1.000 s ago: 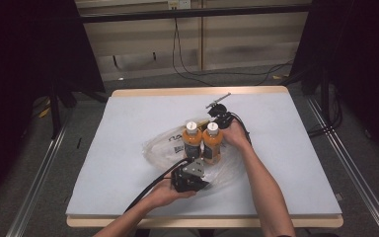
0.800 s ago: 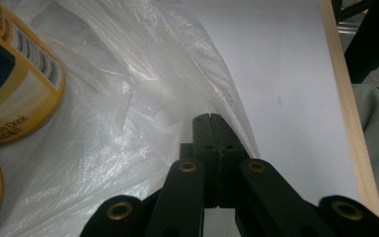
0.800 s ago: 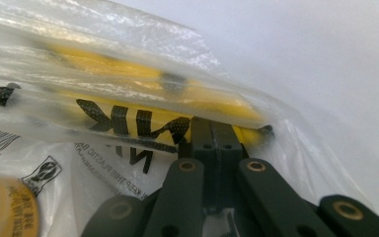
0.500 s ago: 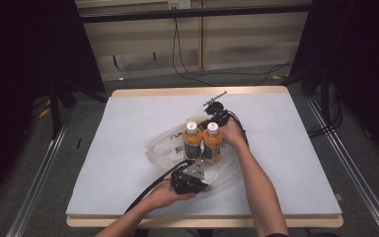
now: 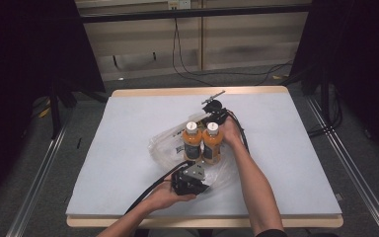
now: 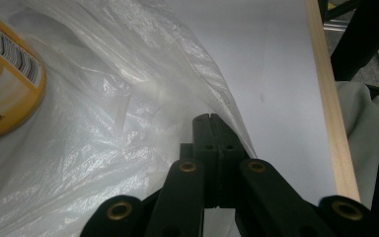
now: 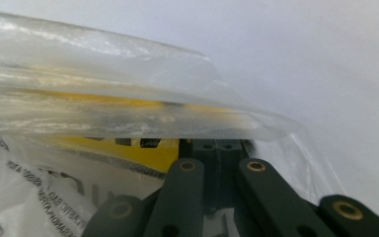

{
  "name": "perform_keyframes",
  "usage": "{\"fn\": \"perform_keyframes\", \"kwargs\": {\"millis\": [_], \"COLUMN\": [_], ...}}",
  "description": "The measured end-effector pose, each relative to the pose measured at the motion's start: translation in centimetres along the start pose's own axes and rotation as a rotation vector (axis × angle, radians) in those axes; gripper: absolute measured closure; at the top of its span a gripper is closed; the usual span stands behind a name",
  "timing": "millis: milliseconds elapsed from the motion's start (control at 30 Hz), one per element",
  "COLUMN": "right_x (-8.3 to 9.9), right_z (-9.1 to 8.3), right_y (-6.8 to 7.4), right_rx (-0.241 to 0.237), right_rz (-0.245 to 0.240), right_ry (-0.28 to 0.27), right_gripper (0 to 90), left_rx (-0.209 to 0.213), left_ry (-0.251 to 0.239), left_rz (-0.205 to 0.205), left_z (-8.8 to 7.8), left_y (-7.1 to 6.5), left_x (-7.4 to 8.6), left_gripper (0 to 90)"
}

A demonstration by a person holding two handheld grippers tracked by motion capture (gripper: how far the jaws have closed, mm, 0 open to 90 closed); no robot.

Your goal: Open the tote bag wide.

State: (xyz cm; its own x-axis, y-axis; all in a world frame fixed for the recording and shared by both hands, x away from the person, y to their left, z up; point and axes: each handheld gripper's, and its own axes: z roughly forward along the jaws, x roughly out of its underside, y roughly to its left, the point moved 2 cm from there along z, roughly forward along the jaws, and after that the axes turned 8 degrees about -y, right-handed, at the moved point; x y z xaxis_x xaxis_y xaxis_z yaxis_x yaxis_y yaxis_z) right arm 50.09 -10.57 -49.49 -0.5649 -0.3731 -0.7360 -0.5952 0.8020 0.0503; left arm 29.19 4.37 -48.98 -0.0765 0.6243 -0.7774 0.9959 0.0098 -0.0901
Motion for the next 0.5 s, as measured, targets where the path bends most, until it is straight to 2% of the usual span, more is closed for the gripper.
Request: {"fn": "perform_keyframes", "kwargs": {"millis": [33,133,167,200,300,400,500], "right_x": [0.0,0.1,0.2,0.3,0.5,0.7,0.8], "right_z": [0.0,-0.2,-0.3,-0.5,-1.1,-2.0,-2.8], "right_y": [0.1,0.0,-0.1,0.0,-0.1,0.0,0.0], "right_rx": [0.006,-0.012,-0.026,-0.052,-0.086,-0.114,-0.129], "right_rz": [-0.001,0.006,0.009,0.031,0.048,0.052,0.049], "right_ry": [0.001,0.0,-0.007,-0.015,-0.042,-0.09,-0.102], "right_gripper": [90.0,90.0,90.0,90.0,90.0,90.0,90.0], "left_rx": [-0.003,-0.005,0.013,-0.013,-0.014,-0.027,-0.029], "left_ry": [-0.016,-0.003,-0.005,-0.01,-0.04,-0.065,-0.086], "left_rz": [-0.001,-0.008,-0.013,-0.012,-0.016,-0.046,-0.047], "left_z": [0.1,-0.1,-0.2,-0.2,-0.4,-0.7,-1.0], "left_y": [0.0,0.2,0.2,0.2,0.3,0.5,0.6], "left_x": [0.0,-0.1,-0.2,-0.2,-0.4,-0.6,-0.7], "left_gripper": [90.0,90.0,90.0,90.0,90.0,87.7,87.2]}}
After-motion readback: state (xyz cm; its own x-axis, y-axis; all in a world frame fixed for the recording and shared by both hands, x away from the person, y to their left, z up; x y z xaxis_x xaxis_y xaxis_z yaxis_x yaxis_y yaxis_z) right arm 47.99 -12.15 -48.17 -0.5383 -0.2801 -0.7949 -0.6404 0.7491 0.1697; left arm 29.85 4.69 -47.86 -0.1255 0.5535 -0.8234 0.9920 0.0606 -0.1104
